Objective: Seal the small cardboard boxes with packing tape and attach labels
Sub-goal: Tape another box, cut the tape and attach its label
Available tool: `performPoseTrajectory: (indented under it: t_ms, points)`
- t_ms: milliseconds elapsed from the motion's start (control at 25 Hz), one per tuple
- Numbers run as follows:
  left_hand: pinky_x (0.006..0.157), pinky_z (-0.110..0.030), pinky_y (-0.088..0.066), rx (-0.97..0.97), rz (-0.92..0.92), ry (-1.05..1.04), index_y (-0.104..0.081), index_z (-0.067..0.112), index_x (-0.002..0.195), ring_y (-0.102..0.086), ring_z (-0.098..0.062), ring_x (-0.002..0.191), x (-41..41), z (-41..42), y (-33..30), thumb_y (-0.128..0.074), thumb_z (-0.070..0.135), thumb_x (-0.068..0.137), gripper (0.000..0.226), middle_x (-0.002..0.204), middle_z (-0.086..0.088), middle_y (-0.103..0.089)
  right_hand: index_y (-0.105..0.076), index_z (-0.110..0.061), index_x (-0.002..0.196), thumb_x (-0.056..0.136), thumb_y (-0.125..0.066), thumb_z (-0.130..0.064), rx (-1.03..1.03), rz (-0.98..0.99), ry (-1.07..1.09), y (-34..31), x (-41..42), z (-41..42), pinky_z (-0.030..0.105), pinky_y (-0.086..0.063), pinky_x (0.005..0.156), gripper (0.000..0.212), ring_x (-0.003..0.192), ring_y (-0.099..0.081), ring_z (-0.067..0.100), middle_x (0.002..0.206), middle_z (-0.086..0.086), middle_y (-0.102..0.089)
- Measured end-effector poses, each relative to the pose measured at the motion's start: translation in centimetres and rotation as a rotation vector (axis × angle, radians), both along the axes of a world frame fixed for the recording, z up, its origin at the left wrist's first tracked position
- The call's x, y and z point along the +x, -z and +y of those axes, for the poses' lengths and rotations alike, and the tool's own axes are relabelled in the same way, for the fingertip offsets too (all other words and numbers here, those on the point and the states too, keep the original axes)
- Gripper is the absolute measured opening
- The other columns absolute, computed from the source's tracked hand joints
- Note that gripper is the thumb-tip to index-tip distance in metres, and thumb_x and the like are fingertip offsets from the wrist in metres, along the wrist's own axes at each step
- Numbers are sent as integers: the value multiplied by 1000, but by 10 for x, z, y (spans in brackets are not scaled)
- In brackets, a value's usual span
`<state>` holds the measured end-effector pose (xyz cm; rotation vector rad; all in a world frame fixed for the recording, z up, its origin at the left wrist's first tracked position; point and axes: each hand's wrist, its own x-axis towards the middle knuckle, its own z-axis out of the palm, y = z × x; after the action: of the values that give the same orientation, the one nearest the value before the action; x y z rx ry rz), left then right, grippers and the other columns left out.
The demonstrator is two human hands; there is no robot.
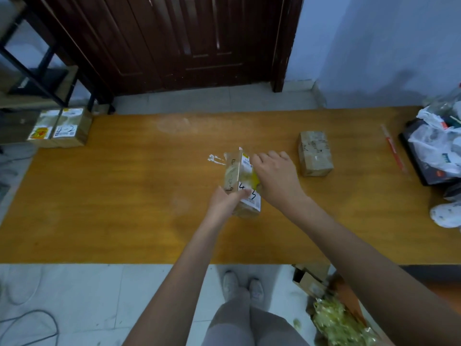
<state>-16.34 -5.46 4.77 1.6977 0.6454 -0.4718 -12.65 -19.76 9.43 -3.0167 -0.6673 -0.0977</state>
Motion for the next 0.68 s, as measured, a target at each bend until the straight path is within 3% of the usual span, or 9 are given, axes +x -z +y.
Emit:
performPoseTrajectory:
  t_ms: [160,360,440,560,680]
  points:
    - [81,-41,-59,-186,-46,-97,-58,16,111,-71,-22,90,1,22,8,-79,30,77,42,105,-5,-69,-51,-8,94,72,-67,0,519,98,287,17,9,-32,37,-45,61,28,81,-54,24,89,6,-56]
    - [77,-39,-60,-236,-78,-90,-55,9,120,-71,-24,90,7,25,5,-75,24,82,46,108,-10,-69,-49,-3,94,78,-59,8,771,172,373,22,10,-14,47,-44,58,22,76,-55,27,82,11,-57]
    - [70,-37,-60,-275,-98,-170,-56,5,120,-70,-25,88,10,32,4,-72,17,84,41,108,-12,-69,-46,-3,88,77,-59,11,699,138,358,17,12,-12,42,-40,53,22,72,-53,26,79,10,-54]
    - [72,-39,-61,-282,-139,-281,-57,1,119,-70,-27,90,20,64,3,-73,14,82,42,107,-13,-70,-40,-9,77,63,-56,19,299,-84,303,8,17,-26,29,-23,52,36,63,-40,22,74,8,-45]
    - [71,-36,-60,-300,-125,-226,-55,0,120,-71,-25,90,19,77,5,-73,16,82,45,106,-14,-70,-45,-9,81,67,-55,16,-2,-55,289,6,20,-29,33,-30,57,30,69,-43,24,82,12,-51]
